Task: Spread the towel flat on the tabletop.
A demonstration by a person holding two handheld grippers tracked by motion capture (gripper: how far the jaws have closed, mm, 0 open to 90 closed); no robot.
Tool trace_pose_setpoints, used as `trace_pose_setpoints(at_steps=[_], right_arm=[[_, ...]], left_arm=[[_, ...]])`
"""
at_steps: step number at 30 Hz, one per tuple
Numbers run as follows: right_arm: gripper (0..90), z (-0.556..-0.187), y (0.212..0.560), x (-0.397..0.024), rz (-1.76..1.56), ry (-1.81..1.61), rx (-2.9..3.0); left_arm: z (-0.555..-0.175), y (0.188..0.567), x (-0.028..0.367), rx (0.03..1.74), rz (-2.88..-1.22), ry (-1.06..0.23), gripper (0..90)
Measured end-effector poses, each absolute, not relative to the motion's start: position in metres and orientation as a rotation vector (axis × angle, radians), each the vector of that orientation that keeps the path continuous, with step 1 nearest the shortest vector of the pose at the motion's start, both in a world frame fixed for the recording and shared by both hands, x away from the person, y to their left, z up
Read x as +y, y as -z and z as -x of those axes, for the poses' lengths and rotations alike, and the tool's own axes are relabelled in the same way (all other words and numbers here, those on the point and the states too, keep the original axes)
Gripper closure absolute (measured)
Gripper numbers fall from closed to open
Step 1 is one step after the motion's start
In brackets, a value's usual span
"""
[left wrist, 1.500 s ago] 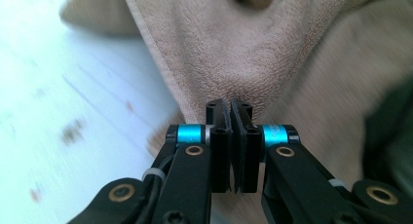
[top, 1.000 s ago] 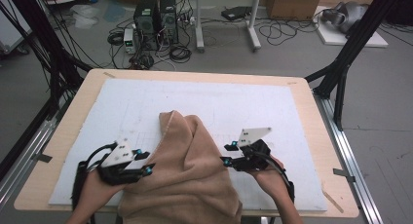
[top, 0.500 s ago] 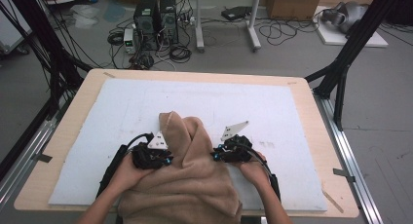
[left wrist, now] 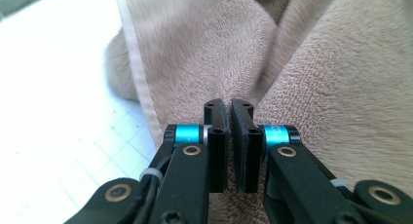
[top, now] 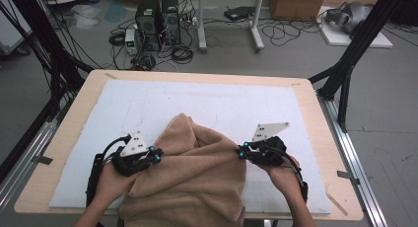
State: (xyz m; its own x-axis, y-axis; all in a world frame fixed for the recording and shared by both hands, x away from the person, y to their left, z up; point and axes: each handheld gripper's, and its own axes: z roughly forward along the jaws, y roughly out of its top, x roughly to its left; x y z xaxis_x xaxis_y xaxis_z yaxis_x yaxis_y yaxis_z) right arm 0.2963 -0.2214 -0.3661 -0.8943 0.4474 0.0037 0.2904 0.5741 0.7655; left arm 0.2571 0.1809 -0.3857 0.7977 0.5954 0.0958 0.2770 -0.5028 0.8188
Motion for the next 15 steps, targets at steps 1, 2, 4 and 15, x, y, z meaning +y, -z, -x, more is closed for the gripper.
trace_pose_setpoints(at_steps=[1,2,4,15], right_arm=[[83.9,-0.288,0.362,-0.222,-0.602,-1.218,2.617],[83.9,-0.281,0.361,-0.220,-0.580,-1.218,2.622],[83.8,-0.267,0.362,-0.215,-0.545,-1.194,2.659],[64.5,-0.234,0.364,-0.197,-0.432,-1.265,2.751]], left_arm=[[-0.249,0.384,0.183,0.640,-2.107,-0.465,85.4],[-0.242,0.384,0.185,0.634,-2.107,-0.469,85.4],[-0.222,0.386,0.192,0.628,-2.115,-0.462,85.4],[-0.188,0.390,0.210,0.649,-2.175,-0.404,63.8]])
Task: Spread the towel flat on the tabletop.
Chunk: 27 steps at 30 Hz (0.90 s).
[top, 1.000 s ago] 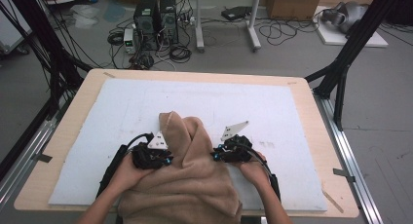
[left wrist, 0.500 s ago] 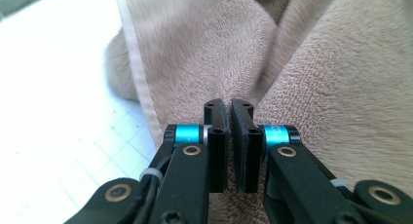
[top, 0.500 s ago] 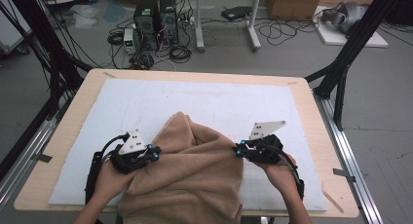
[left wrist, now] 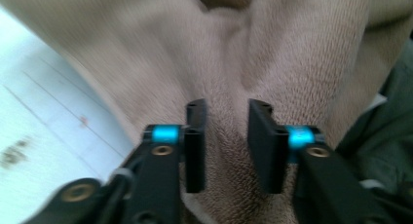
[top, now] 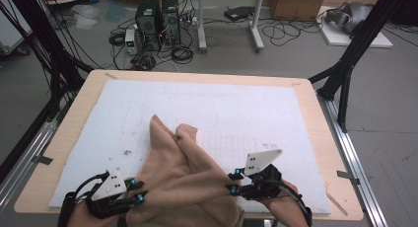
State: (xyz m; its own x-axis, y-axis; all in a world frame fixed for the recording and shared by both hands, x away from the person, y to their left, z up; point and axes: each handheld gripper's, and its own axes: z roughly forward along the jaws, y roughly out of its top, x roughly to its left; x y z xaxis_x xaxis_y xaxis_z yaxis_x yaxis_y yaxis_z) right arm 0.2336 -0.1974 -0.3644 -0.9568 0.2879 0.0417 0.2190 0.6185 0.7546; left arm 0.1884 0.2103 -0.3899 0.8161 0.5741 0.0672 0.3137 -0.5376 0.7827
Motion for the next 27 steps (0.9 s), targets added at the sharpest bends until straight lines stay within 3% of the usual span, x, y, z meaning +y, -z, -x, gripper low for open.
trace_pose_setpoints(at_steps=[3,7,13,16,19,22,24,27], right_arm=[[63.3,-0.248,0.347,-0.199,-0.435,-1.335,2.670],[63.5,-0.277,0.340,-0.189,-0.454,-1.383,2.616],[54.4,-0.313,0.360,-0.146,-0.443,-1.298,2.731],[54.1,-0.322,0.375,-0.133,-0.462,-1.246,2.790],[65.3,-0.326,0.391,-0.130,-0.475,-1.235,2.848],[80.8,-0.325,0.408,-0.128,-0.450,-1.189,2.912],[82.9,-0.324,0.413,-0.130,-0.469,-1.168,2.911],[84.0,-0.323,0.406,-0.147,-0.544,-1.209,2.845]], left_arm=[[-0.204,0.377,0.208,0.652,-2.148,-0.437,57.7],[-0.234,0.378,0.200,0.678,-2.150,-0.420,56.5],[-0.270,0.407,0.176,0.702,-2.239,-0.341,52.6],[-0.284,0.426,0.172,0.746,-2.333,-0.332,52.9],[-0.286,0.433,0.175,0.727,-2.322,-0.289,61.9],[-0.281,0.434,0.174,0.684,-2.322,-0.311,77.3],[-0.281,0.432,0.174,0.690,-2.328,-0.321,83.4],[-0.283,0.430,0.172,0.704,-2.319,-0.338,85.0]])
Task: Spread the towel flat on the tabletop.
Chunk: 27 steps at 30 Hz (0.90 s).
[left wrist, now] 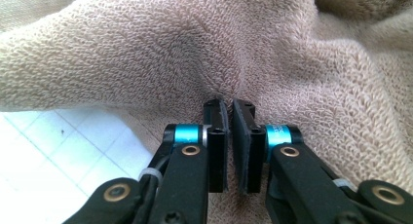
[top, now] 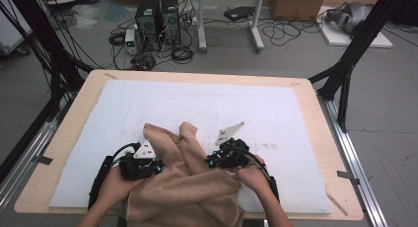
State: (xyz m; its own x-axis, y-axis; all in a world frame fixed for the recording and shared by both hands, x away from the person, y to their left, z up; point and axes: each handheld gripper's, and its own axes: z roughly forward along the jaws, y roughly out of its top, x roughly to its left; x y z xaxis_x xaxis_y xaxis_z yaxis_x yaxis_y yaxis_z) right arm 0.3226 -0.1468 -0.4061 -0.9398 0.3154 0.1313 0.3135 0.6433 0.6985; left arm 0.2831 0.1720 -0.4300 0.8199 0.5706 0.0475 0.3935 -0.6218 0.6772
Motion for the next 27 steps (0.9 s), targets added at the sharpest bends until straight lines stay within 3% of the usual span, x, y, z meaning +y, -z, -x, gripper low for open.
trace_pose_setpoints(at_steps=[13,18,22,24,25,27], right_arm=[[83.8,-0.283,0.320,-0.223,-0.609,-1.214,2.548],[81.9,-0.263,0.340,-0.217,-0.583,-1.248,2.653],[67.6,-0.251,0.366,-0.201,-0.537,-1.295,2.779],[64.9,-0.250,0.365,-0.204,-0.560,-1.324,2.748],[63.6,-0.252,0.362,-0.207,-0.576,-1.340,2.724],[62.8,-0.260,0.354,-0.213,-0.623,-1.361,2.676]], left_arm=[[-0.280,0.376,0.156,0.635,-2.137,-0.441,86.2],[-0.252,0.382,0.179,0.634,-2.163,-0.402,86.2],[-0.226,0.403,0.202,0.661,-2.220,-0.356,86.0],[-0.219,0.409,0.212,0.676,-2.229,-0.328,86.6],[-0.218,0.409,0.215,0.685,-2.229,-0.325,85.5],[-0.223,0.404,0.221,0.712,-2.207,-0.320,73.6]])
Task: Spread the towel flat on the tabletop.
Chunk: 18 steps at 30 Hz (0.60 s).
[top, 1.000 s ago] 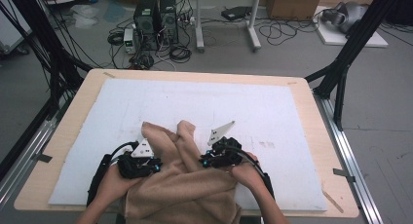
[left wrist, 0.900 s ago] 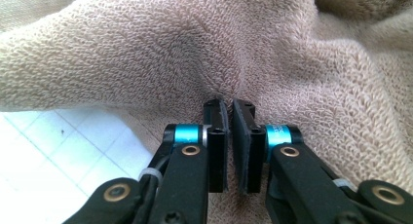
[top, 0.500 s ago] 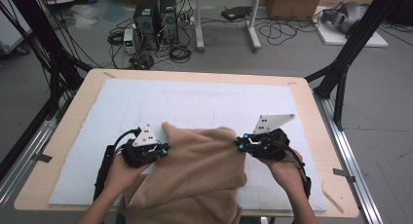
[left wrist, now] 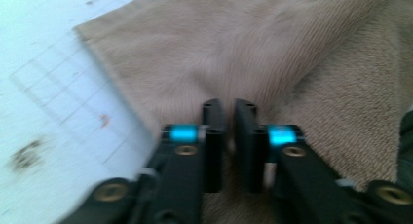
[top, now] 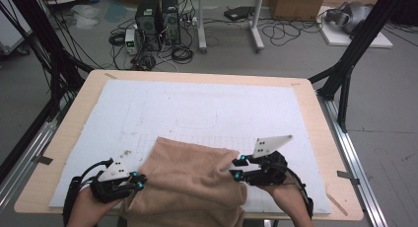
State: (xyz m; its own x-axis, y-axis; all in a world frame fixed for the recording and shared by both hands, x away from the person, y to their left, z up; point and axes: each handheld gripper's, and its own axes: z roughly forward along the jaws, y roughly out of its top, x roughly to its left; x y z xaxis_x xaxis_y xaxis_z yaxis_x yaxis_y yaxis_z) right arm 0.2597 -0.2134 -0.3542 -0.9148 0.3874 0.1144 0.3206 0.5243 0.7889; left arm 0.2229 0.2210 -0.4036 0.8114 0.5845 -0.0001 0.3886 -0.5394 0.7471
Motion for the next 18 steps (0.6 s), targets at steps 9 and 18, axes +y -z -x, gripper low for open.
trace_pose_setpoints(at_steps=[9,18], right_arm=[[60.2,-0.306,0.380,-0.218,-0.744,-1.197,2.614],[52.6,-0.322,0.430,-0.206,-0.810,-1.177,2.683]], left_arm=[[-0.280,0.392,0.200,0.672,-2.166,-0.379,62.1],[-0.316,0.430,0.178,0.737,-2.351,-0.307,60.6]])
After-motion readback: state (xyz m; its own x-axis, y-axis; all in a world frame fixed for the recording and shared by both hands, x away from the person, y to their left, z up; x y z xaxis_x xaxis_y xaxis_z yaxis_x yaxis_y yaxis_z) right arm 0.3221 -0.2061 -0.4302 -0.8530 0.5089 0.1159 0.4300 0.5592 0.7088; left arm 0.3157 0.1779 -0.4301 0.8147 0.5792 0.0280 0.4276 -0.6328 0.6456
